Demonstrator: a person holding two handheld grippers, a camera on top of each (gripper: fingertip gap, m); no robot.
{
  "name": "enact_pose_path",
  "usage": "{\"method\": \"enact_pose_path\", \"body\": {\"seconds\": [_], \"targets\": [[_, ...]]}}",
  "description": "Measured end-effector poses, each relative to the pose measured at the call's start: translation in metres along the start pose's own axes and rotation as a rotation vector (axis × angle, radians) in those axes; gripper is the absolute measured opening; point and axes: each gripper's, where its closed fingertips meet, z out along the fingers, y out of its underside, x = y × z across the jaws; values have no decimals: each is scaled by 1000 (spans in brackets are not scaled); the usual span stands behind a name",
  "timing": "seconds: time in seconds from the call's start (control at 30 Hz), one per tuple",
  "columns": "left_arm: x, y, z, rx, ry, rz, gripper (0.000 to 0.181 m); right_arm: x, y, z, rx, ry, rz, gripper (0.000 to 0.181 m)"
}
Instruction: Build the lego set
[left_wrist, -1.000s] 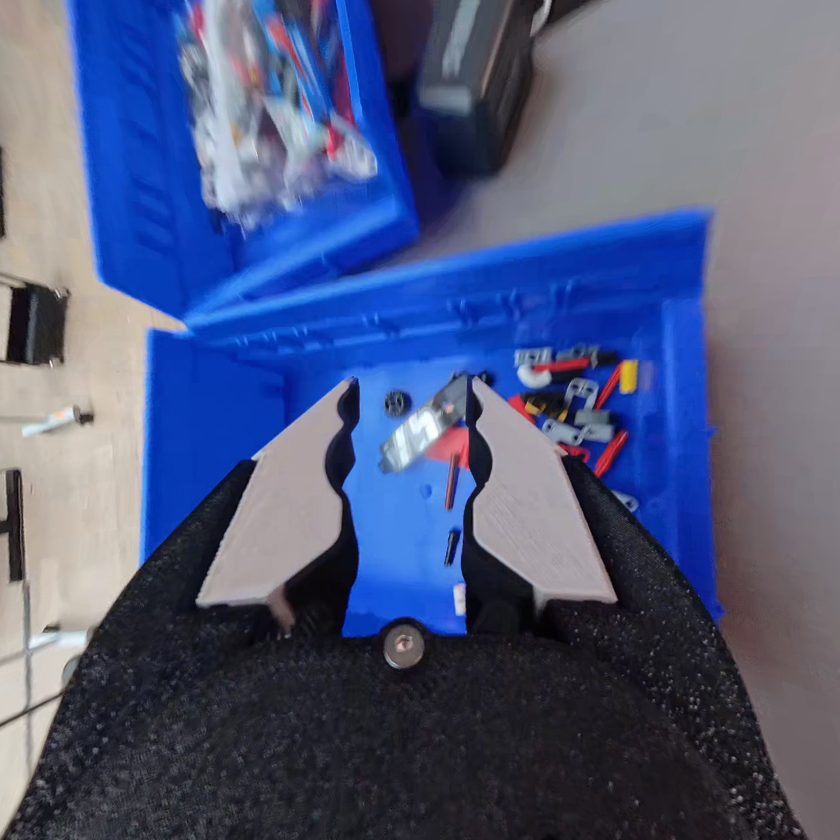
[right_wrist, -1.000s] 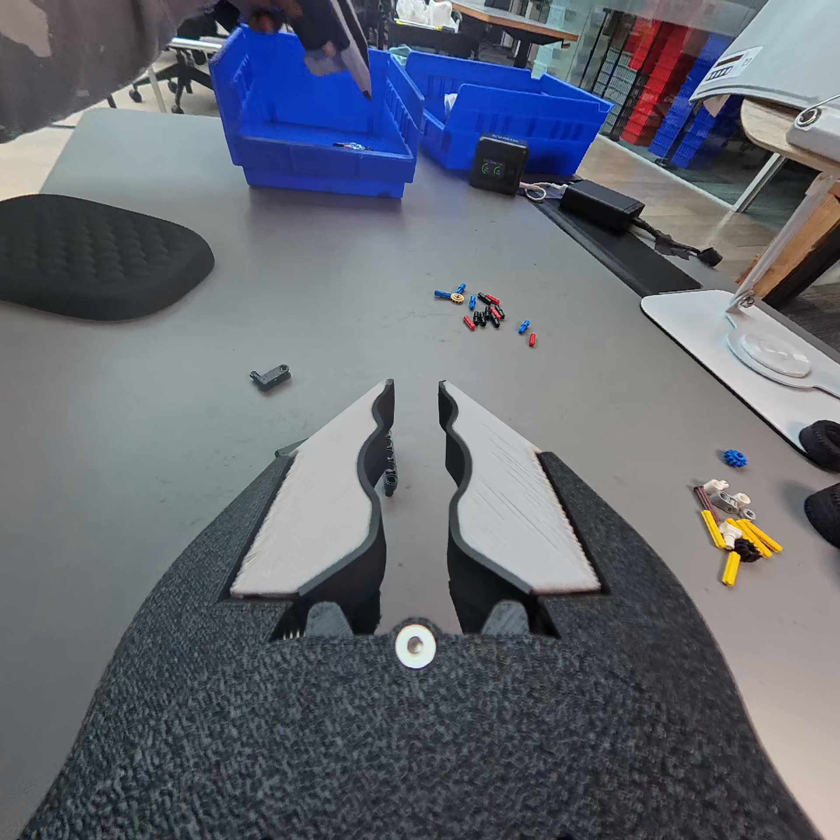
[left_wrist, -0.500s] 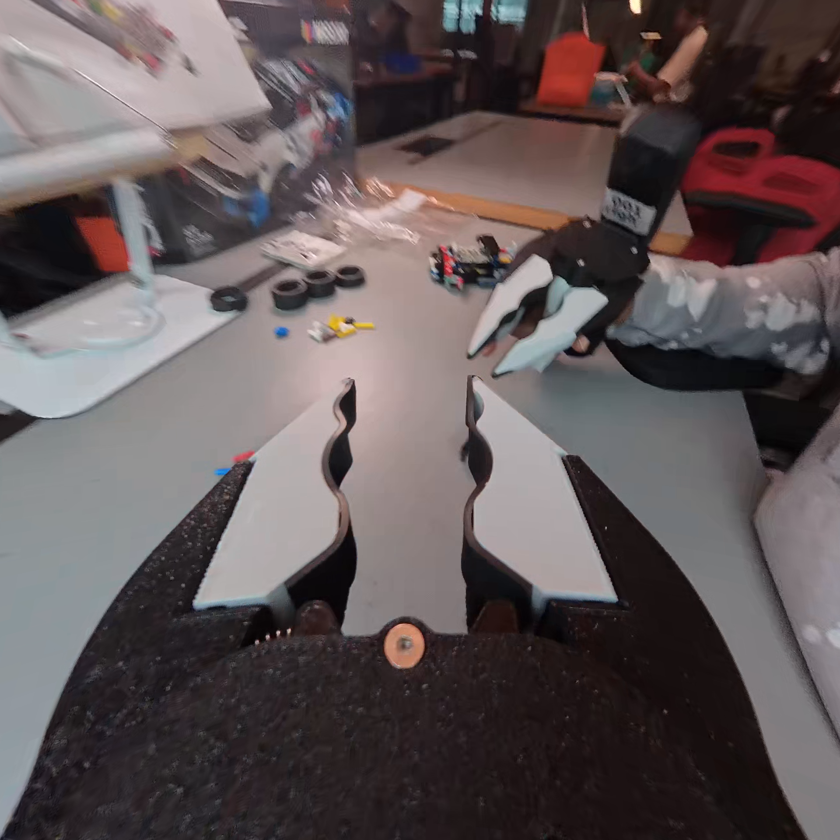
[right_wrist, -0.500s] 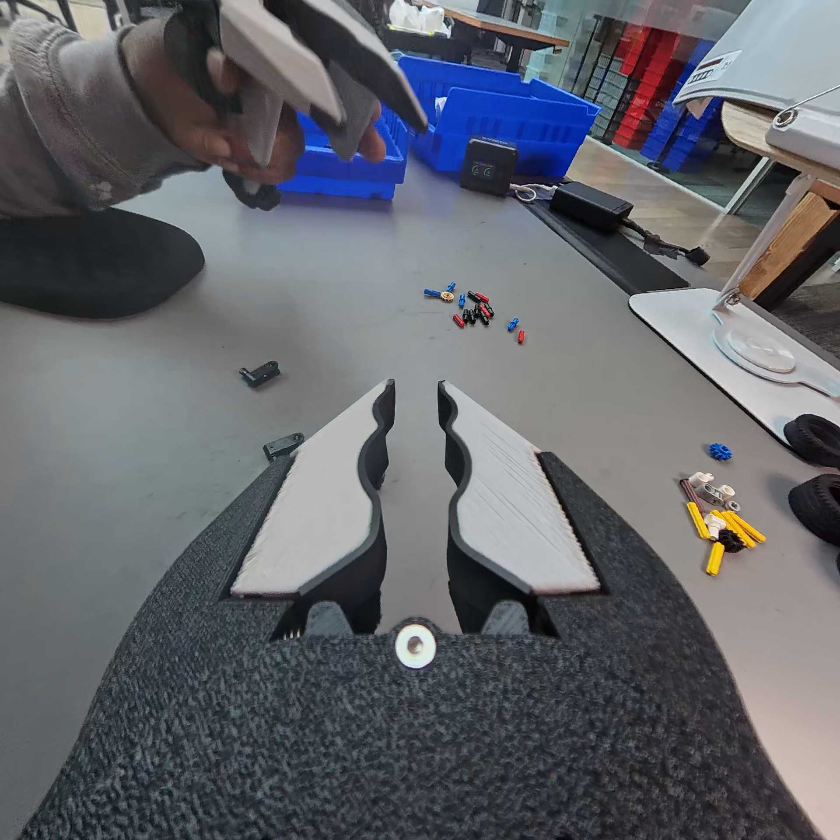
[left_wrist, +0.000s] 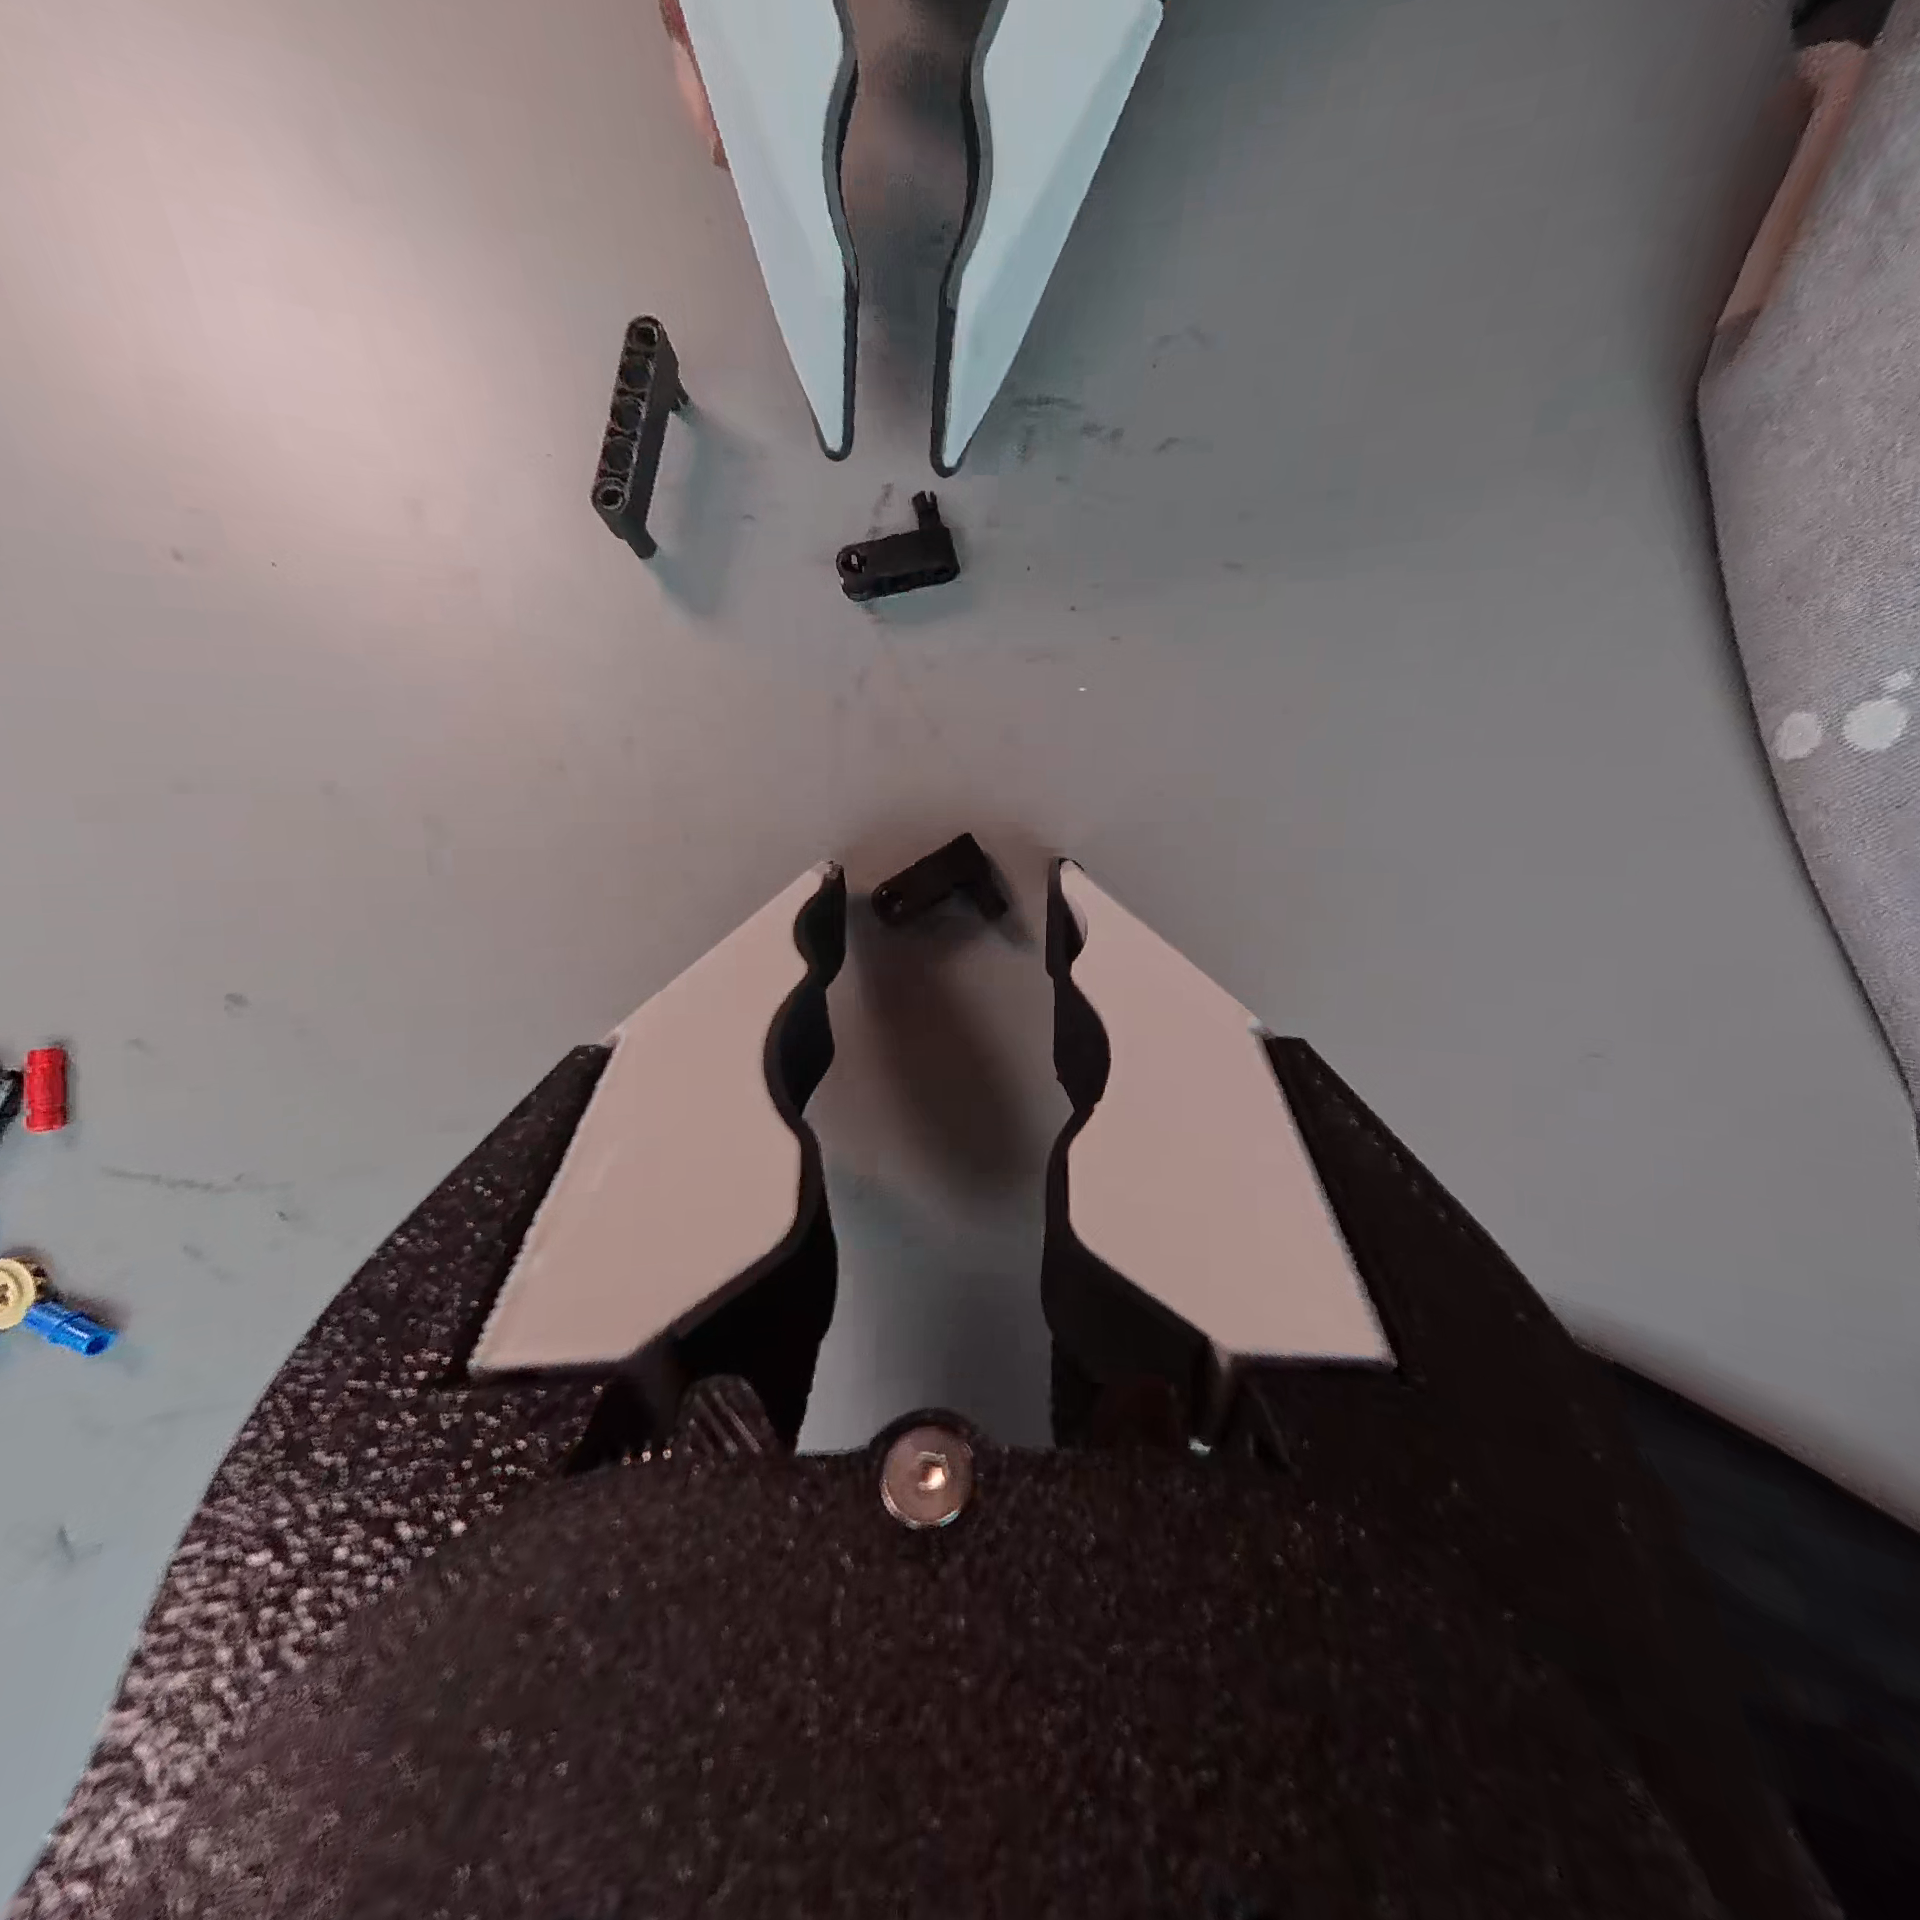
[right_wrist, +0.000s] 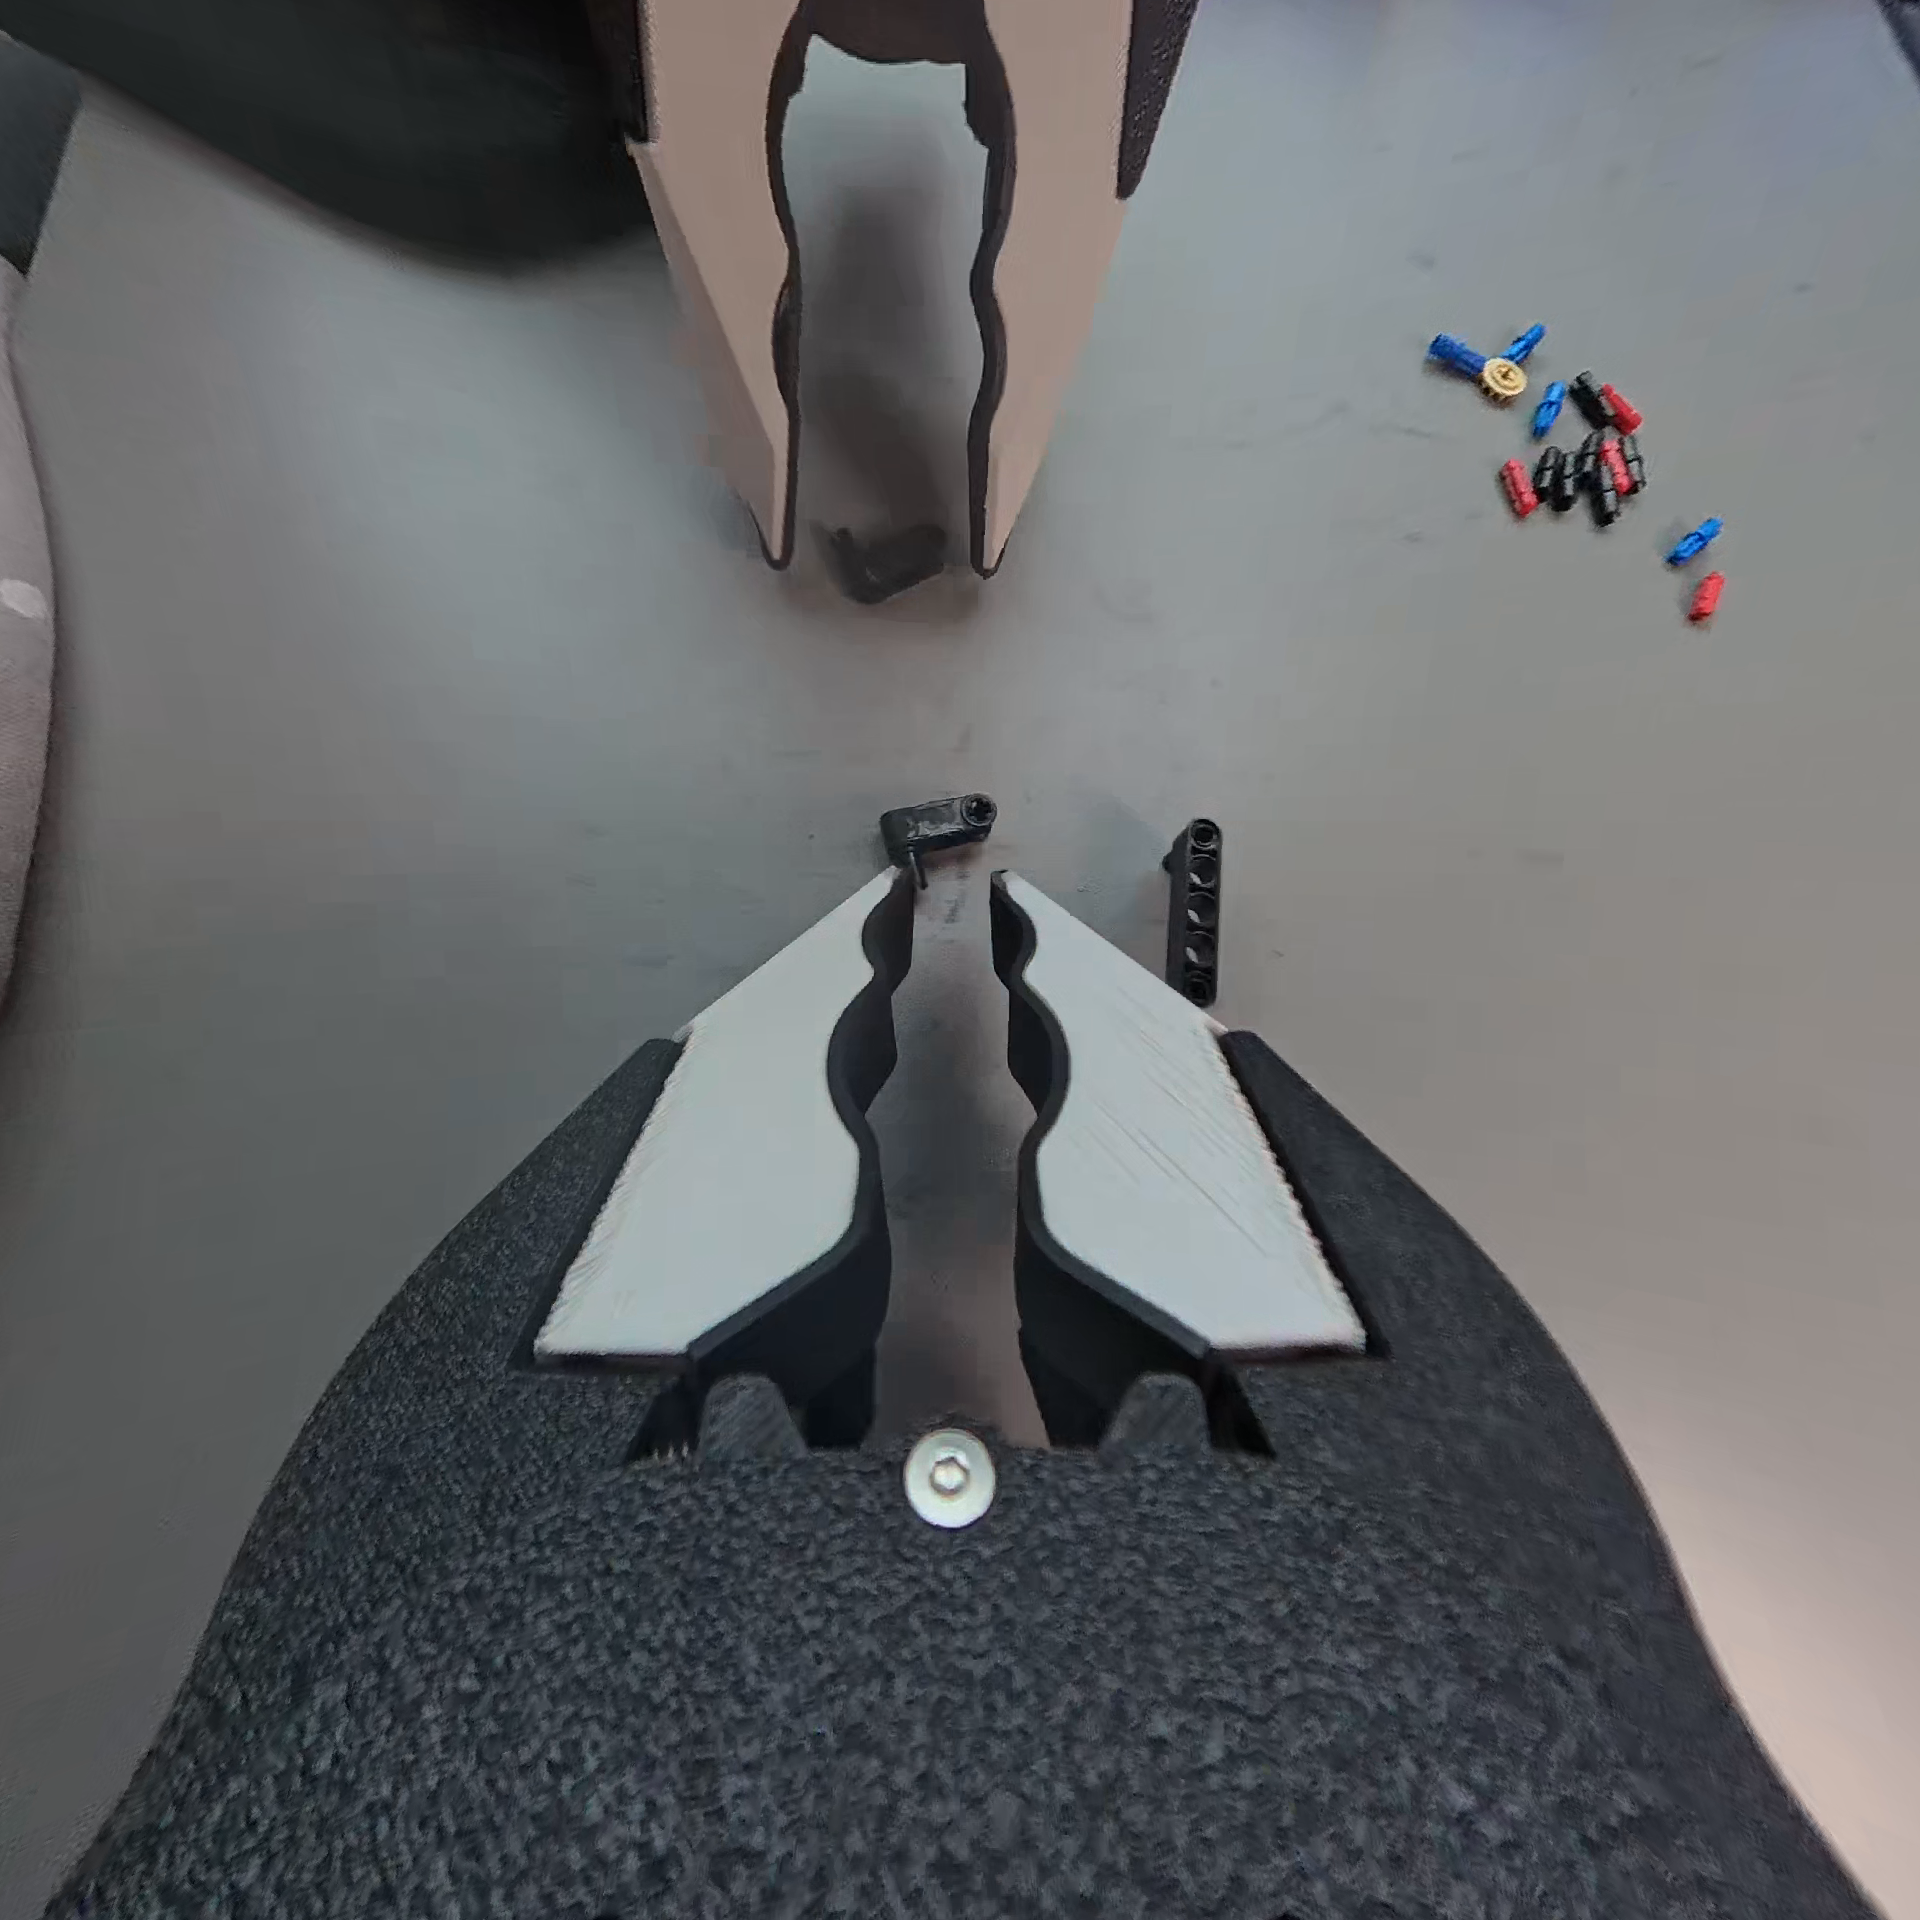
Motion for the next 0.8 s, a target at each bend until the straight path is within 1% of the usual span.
{"method": "enact_pose_path", "body": {"seconds": [0.07, 0.13, 0.2, 0.3, 0.4, 0.47, 0.53, 0.63, 0.73, 0.8], "targets": [[0, -2, 3, 12, 1, 10, 24, -5, 0, 4, -17, -16, -5, 14], [-4, -5, 5, 26, -24, 20, 24, -6, 0, 7, -25, -20, -8, 14], [0, -12, 7, 62, -4, 24, 24, -6, -1, 9, -32, -19, -14, 12], [-1, -25, 9, 123, -8, 6, 33, -5, 1, 11, -59, -2, -49, 3], [-1, -34, 11, 167, -17, 2, 37, -10, 0, 11, -52, -23, -65, 3], [-6, -40, 12, 183, -71, 28, 40, -12, -3, 9, -19, -33, -56, 3], [-5, -49, 10, 222, -99, 68, 40, -13, -10, 5, 32, -62, 3, 2], [-5, -60, 7, 250, -163, 143, 35, -12, -32, -7, 157, -132, 156, 3], [-5, -70, 3, 290, -213, 179, 21, -13, -45, -15, 238, -210, 285, 2], [-8, -73, -2, 314, -229, 167, 17, -11, -49, -19, 275, -222, 326, 2]]}}
